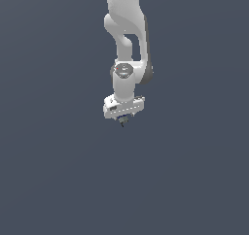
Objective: Pick up the object and move it to a goal position.
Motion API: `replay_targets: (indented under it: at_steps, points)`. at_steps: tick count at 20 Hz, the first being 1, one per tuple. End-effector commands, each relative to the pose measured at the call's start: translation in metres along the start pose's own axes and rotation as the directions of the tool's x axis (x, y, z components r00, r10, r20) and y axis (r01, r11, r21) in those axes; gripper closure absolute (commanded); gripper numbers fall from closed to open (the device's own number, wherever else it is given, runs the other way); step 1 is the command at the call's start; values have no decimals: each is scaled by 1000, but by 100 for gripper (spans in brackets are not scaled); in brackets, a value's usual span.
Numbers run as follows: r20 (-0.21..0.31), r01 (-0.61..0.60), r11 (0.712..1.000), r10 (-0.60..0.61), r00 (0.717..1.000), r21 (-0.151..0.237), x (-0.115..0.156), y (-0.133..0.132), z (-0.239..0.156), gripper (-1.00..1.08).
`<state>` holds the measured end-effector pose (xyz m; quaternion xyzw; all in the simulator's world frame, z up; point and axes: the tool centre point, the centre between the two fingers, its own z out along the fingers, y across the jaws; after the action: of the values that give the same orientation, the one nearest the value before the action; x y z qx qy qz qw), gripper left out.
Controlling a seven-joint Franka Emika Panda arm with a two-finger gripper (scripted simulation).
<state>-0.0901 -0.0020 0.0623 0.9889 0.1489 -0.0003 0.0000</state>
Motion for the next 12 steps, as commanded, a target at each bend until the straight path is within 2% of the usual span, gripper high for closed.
replay_targets:
  at_steps: [1, 12]
  points:
    - [0, 0, 1000, 0, 1000, 0, 0, 0, 4, -92]
    - [0, 3, 1000, -3, 1000, 0, -2, -1, 46, -92]
